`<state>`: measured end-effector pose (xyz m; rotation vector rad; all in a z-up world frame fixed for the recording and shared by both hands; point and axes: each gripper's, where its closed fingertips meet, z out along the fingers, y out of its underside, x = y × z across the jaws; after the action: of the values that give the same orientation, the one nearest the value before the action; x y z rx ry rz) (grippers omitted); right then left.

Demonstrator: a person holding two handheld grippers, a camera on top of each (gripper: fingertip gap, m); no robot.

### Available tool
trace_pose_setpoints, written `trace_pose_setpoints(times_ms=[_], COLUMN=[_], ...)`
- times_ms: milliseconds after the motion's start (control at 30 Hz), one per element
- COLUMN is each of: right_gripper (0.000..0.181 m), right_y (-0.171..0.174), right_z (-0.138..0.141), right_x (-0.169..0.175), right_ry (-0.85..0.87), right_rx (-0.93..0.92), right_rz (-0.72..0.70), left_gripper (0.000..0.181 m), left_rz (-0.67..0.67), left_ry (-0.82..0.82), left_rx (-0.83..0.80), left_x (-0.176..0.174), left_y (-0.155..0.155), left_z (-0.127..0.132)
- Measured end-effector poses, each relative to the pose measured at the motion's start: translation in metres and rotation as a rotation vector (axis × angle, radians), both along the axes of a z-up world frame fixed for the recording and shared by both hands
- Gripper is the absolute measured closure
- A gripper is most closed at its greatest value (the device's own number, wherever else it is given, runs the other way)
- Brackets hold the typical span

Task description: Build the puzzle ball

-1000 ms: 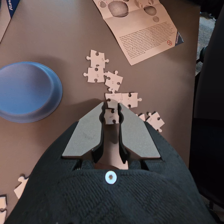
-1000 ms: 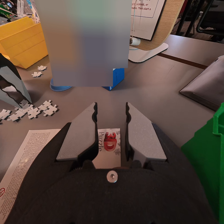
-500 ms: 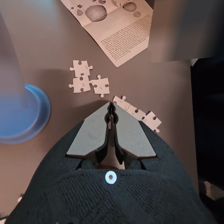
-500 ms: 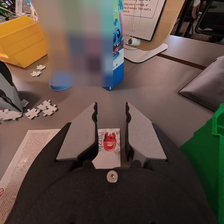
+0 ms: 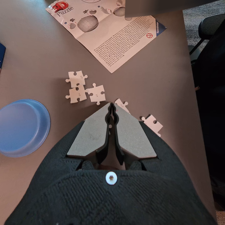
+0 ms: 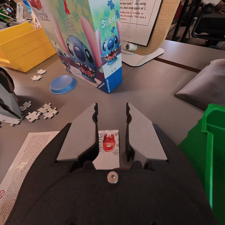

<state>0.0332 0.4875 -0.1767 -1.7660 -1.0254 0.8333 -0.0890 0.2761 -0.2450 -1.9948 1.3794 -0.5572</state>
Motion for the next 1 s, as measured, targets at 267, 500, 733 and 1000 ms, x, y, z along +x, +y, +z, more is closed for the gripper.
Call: trace_pose_setpoints(times_ms=[267,500,733,1000], right_gripper=[0.138,0.138,0.138,0.138], right_y=[-0.001,-0.001,0.0,0.0], right_z=[-0.001,-0.001,-0.002,-0.002], right_x=[-0.001,-0.001,0.0,0.0], right_ry=[0.001,0.002,0.0,-0.002], right_rx=[-0.002,-0.005,-0.007,-0.008], right_rz=[0.003,0.005,0.002,0.002], left_gripper=[0.181,0.181,0.181,0.181], left_rz=[0.108,0.274,0.406,0.455], left_ry=[-0.083,-0.208,-0.238,-0.231], left_rx=[0.086,0.193,0.215,0.21], left_x=[-0.005,-0.018,-0.034,-0.04], left_y=[0.023,0.053,0.071,0.076], left_z=[0.018,0.045,0.049,0.045])
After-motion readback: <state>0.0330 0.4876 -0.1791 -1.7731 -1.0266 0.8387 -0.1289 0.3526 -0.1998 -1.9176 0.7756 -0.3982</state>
